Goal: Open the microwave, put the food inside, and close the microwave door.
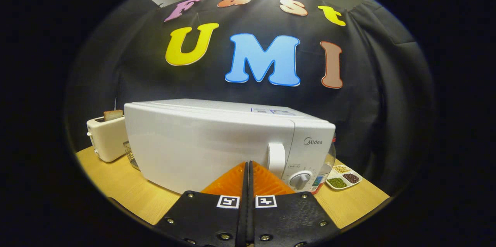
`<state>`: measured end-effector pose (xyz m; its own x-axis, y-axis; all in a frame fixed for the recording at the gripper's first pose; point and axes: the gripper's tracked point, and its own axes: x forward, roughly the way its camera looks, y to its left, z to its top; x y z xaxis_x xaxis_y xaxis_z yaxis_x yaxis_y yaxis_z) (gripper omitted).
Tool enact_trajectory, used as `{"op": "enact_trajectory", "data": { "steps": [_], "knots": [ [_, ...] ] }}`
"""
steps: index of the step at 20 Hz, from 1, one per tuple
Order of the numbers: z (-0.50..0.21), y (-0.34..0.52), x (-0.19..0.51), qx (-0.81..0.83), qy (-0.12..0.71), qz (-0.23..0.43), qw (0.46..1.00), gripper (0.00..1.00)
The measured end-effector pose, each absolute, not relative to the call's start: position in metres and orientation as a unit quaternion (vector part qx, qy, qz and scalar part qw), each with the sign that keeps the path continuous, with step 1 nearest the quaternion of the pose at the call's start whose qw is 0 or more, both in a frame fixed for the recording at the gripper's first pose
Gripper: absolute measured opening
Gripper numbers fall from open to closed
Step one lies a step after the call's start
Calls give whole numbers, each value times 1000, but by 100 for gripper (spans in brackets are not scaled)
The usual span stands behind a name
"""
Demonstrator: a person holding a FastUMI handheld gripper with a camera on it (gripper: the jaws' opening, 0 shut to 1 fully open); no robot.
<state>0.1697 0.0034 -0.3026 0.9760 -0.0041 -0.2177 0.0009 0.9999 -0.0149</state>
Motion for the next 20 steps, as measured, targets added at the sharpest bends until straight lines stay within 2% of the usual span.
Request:
{"op": "enact_trajectory", "data": {
  "steps": [9, 20],
  "knots": [
    [-204, 20, 80, 31, 96, 23, 995, 1],
    [-74, 38, 3, 17, 21, 15, 1000, 2]
  ]
}}
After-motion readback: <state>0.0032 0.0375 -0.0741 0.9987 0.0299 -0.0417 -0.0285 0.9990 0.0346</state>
